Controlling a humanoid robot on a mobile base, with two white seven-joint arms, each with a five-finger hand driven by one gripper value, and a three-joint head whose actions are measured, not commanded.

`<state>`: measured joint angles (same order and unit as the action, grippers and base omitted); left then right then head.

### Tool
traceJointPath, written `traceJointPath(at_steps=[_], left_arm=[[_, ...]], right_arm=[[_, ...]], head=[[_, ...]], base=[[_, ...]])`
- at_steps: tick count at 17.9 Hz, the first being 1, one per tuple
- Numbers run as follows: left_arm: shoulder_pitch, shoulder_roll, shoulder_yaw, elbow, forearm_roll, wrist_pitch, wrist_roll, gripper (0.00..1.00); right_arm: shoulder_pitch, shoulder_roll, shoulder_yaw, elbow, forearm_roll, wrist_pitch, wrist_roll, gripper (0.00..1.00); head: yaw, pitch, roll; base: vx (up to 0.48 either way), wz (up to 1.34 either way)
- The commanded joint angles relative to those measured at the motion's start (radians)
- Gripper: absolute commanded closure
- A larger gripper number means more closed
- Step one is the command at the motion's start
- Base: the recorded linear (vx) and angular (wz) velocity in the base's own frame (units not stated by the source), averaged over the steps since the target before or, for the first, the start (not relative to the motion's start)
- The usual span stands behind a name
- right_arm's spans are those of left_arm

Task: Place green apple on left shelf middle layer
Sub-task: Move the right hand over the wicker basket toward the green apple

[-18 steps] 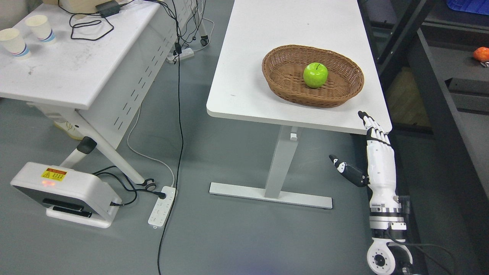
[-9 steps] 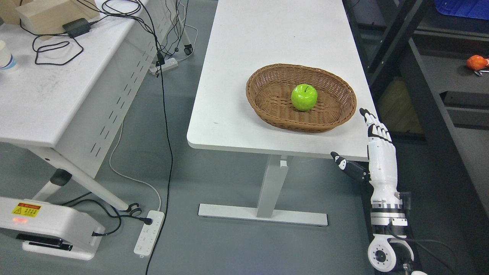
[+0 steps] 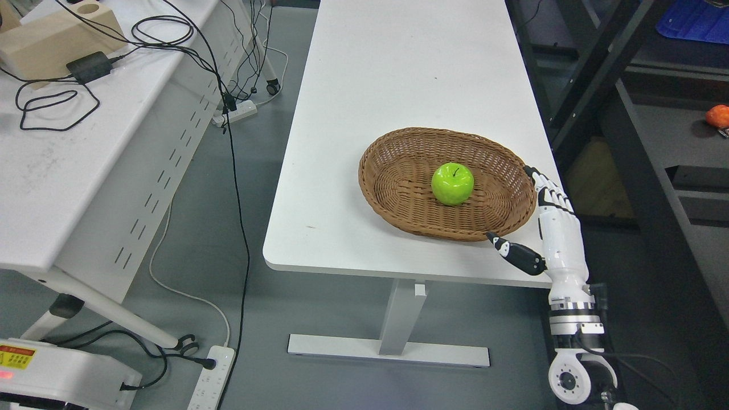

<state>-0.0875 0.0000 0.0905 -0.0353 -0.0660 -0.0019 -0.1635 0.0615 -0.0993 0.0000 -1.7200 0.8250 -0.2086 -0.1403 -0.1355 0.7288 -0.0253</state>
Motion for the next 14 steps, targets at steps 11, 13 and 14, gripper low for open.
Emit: traceJointPath(at_steps=[11, 13, 14], left_arm=[[0.000, 0.017, 0.000, 0.000, 0.000, 0.000, 0.001, 0.00], [0.000, 0.017, 0.000, 0.000, 0.000, 0.000, 0.001, 0.00], [0.000, 0.017, 0.000, 0.000, 0.000, 0.000, 0.001, 0.00]], right_arm=[[-0.028, 0.062, 0.155, 0.053, 0.014, -0.005, 0.116, 0.00], [-0.035, 0.081, 0.182, 0.065, 0.016, -0.005, 0.166, 0.00], [-0.045, 0.082, 0.186, 0.066, 0.016, -0.005, 0.192, 0.00]], head=[[0.0000, 0.000, 0.000], [0.0000, 0.000, 0.000], [0.0000, 0.000, 0.000]], base=[[0.133, -0.03], [0.028, 0.00], [0.000, 0.00]])
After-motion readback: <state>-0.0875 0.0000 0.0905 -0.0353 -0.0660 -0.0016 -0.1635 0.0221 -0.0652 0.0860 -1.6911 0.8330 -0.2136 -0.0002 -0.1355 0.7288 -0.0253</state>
